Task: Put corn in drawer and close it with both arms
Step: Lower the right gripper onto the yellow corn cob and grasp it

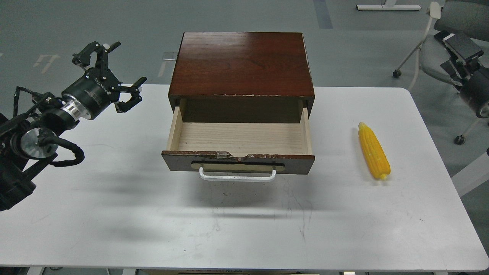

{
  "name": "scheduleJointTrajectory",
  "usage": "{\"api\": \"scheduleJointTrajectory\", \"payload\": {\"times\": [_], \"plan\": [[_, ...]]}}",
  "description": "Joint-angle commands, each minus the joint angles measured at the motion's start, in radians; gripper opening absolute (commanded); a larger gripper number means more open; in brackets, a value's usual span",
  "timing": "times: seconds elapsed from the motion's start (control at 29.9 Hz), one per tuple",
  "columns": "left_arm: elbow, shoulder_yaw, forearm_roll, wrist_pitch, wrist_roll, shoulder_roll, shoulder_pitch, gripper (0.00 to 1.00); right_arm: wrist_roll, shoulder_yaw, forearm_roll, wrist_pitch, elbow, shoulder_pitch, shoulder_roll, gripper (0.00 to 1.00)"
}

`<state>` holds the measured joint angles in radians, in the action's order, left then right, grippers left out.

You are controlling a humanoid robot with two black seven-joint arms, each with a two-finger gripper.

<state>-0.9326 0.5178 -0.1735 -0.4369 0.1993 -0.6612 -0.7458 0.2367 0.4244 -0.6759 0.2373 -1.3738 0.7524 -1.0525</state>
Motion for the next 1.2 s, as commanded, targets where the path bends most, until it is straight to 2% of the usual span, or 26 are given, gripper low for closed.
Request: {"api": "scheduleJointTrajectory", "payload": {"times": [0.0,0.03,0.1,0.2,0.33,0.4,0.5,0.64,0.74,0.9,0.97,1.0,1.17], "plan": [[0.0,0.001,0.0,0.0,-0.001,0.002,0.0,1.0,-0.028,-0.086,-0.086,0.026,0.015,0.005,0.003,1.0],[0.0,0.001,0.0,0.0,-0.001,0.002,0.0,1.0,-0.048,-0.113,-0.108,0.039,0.024,0.007,0.012,1.0],[0.0,0.001,0.0,0.0,-0.001,0.003,0.0,1.0,-0.161,-0.215,-0.169,0.089,0.044,0.028,0.078,1.0],[0.0,-0.001,0.0,0.001,-0.001,0.006,0.0,1.0,-0.211,-0.31,-0.183,0.103,0.045,0.054,0.098,0.99],[0.0,-0.002,-0.001,0.001,-0.001,0.014,0.0,1.0,-0.217,-0.452,-0.186,0.103,0.061,0.09,0.129,0.95],[0.0,-0.001,0.0,0.001,-0.001,0.014,0.0,1.0,-0.215,-0.515,-0.192,0.103,0.096,0.11,0.158,0.86],[0.0,-0.001,0.0,0.001,-0.001,0.015,0.0,1.0,-0.211,-0.61,-0.237,0.103,0.189,0.143,0.202,0.79],[0.0,0.001,-0.001,0.001,-0.001,0.017,0.002,1.0,-0.2,-0.644,-0.306,0.093,0.291,0.148,0.259,0.8],[0.0,0.001,-0.001,0.0,0.0,0.015,0.003,1.0,-0.2,-0.65,-0.341,0.088,0.327,0.163,0.31,0.86],[0.0,0.005,-0.001,-0.002,0.0,0.006,0.003,1.0,-0.185,-0.65,-0.355,0.088,0.326,0.2,0.336,0.85],[0.0,0.008,-0.001,-0.002,0.0,0.003,0.003,1.0,-0.146,-0.657,-0.364,0.085,0.326,0.211,0.338,0.86],[0.0,0.008,-0.001,-0.002,0.0,0.003,0.003,1.0,-0.142,-0.662,-0.376,0.082,0.326,0.211,0.341,0.86],[0.0,0.01,-0.001,-0.002,0.0,0.0,0.003,1.0,-0.142,-0.762,-0.435,0.07,0.334,0.211,0.356,0.86]]}}
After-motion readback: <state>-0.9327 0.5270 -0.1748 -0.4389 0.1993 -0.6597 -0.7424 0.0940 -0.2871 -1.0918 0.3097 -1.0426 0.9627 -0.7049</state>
